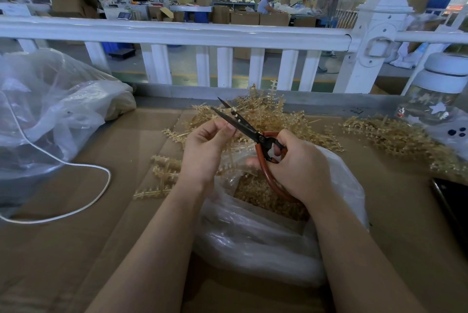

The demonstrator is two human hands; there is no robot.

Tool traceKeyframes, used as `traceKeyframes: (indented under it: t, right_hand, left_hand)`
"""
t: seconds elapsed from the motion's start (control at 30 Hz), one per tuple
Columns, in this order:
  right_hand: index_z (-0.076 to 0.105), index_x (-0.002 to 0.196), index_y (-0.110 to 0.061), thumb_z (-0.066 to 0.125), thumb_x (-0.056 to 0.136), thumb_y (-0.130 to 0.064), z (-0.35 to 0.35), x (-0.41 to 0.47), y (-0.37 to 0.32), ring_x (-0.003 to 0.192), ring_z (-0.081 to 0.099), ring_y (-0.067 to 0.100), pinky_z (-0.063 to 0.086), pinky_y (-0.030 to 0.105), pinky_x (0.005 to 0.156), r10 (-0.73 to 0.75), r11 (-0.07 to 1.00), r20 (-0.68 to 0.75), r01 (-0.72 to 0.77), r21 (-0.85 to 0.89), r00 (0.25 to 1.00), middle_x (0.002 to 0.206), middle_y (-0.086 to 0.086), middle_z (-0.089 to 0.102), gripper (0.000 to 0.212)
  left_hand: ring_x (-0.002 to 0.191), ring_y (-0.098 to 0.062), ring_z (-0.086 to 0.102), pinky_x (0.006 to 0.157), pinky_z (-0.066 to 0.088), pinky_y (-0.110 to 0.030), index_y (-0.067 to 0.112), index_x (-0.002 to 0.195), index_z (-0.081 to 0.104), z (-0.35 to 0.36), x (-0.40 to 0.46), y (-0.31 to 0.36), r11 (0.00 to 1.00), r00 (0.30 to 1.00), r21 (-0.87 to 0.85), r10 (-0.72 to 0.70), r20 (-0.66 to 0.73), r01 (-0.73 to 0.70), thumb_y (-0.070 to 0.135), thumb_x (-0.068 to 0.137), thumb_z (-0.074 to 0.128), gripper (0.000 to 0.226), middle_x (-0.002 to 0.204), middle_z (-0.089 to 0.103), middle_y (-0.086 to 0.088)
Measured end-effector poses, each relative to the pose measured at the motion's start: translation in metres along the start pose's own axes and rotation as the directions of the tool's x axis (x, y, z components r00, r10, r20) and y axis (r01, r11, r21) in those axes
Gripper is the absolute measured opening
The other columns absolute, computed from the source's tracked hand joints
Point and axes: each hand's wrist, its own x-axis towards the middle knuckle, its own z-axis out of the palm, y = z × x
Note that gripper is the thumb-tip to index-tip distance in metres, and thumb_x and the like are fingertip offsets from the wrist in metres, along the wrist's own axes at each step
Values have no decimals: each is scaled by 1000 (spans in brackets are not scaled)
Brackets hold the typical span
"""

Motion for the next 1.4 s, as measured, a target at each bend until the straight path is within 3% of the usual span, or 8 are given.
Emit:
traceKeyframes:
  t: [0.47, 0.57, 0.73, 0.9, 0.97, 1.13, 1.3, 1.4]
  right_hand:
    - [45, 78, -35, 56, 63, -91, -1, 1, 2, 64, 56, -4, 37, 19, 49, 48, 999, 41, -48, -16, 998, 69, -18, 59, 59]
    - [47, 76, -32, 60, 63, -88, -1, 0, 3, 61, 58, 1, 36, 18, 49, 88, 994, 27, -90, 61, 996, 65, -16, 60, 58]
    - [56, 82, -28, 60, 59, -91, -1, 3, -3, 71, 62, 0, 45, 21, 54, 190, 934, 59, -199, 296, 980, 82, -18, 65, 67]
    - [63, 96, -21, 81, 79, -47, 4, 9, -2, 69, 67, -1, 50, 13, 56, 271, 815, 91, -279, 508, 958, 81, -19, 69, 36]
    - [62, 99, -16, 83, 82, -33, 6, 11, 0, 67, 67, 2, 54, 16, 57, 273, 821, 126, -299, 487, 954, 79, -15, 69, 32]
    - [60, 99, -9, 82, 84, -21, 7, 10, -1, 71, 69, 11, 60, 27, 63, 230, 828, 148, -274, 489, 962, 81, -1, 70, 29]
    - [58, 95, -14, 78, 86, -19, 9, 10, -1, 62, 63, 6, 56, 27, 58, 211, 845, 164, -264, 465, 964, 73, -8, 65, 23]
    - [57, 93, -18, 78, 85, -19, 12, 10, 1, 62, 64, 1, 50, 17, 54, 204, 858, 150, -251, 448, 967, 74, -20, 65, 22]
  left_hand:
    - [75, -10, 60, 74, 49, -19, 12, 78, 69, 1, 0, 4, 997, 988, -14, -76, -134, 75, 13, 96, 60, 20, 75, 69, 2]
    - [77, -18, 57, 80, 49, -33, 14, 75, 68, -1, 1, 4, 989, 969, -60, -145, -200, 136, 18, 96, 61, 22, 74, 68, 1]
    - [70, -9, 61, 73, 52, -24, 12, 79, 68, 3, -3, 3, 986, 990, 114, -109, -91, 119, 18, 94, 65, 17, 71, 69, 4]
    - [71, -4, 66, 70, 49, -12, 13, 81, 66, 9, -6, 2, 975, 998, 213, -52, -36, 59, 10, 92, 66, 12, 73, 70, 4]
    - [74, -9, 69, 72, 51, -14, 7, 92, 66, 10, -7, 4, 977, 998, 203, -65, -19, 67, 7, 91, 68, 3, 77, 70, -3]
    - [80, -31, 68, 78, 55, -31, 27, 115, 65, 11, -8, 3, 948, 999, 315, -37, 11, 32, 8, 90, 68, 32, 79, 71, -14]
    - [70, -13, 67, 63, 52, -19, 28, 97, 68, 11, -8, 2, 902, 998, 432, 47, -47, -22, 30, 92, 68, 5, 71, 70, 0]
    - [66, -10, 59, 65, 50, -26, 24, 82, 68, 10, -7, 2, 902, 993, 431, 81, -83, -37, 28, 93, 68, 12, 74, 68, -4]
